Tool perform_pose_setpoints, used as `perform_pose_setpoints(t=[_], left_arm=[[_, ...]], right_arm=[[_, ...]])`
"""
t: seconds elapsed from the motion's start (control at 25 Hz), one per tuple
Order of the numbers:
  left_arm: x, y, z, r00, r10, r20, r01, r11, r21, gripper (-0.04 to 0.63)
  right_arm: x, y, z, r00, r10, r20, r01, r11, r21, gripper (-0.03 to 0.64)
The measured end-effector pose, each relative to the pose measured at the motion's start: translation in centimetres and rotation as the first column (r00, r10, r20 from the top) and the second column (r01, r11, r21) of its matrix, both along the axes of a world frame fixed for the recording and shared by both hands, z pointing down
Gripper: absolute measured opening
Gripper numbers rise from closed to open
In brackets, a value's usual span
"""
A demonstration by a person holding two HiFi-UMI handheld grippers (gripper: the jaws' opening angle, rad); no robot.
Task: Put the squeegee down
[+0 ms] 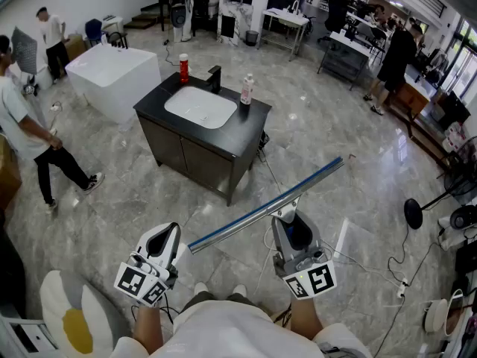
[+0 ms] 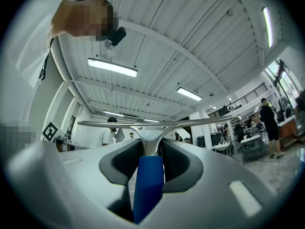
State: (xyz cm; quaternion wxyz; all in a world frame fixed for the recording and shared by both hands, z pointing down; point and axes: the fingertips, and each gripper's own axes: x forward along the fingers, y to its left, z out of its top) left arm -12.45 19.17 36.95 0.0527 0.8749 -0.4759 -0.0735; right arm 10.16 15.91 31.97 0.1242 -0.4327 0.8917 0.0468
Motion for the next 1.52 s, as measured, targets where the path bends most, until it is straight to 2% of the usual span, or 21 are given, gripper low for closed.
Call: perform_pose_setpoints(t=[1.0,1.52], left_arm=[[1.2,-0.2,0.1,1.000,-0.001,0.009,0.001,1.000,-0.002,0.002],[2.8,-1.6,0.4,0.999,-0.039,0.031,0.039,0.999,-0.009,0.002]], right_arm=[[1.2,-0.5,0.9,1.000,-0.012,0.009,0.012,1.000,-0.021,0.141],[3.0,-3.0,2.1,0.999,-0.039,0.031,0.040,0.998,-0.040,0.141]])
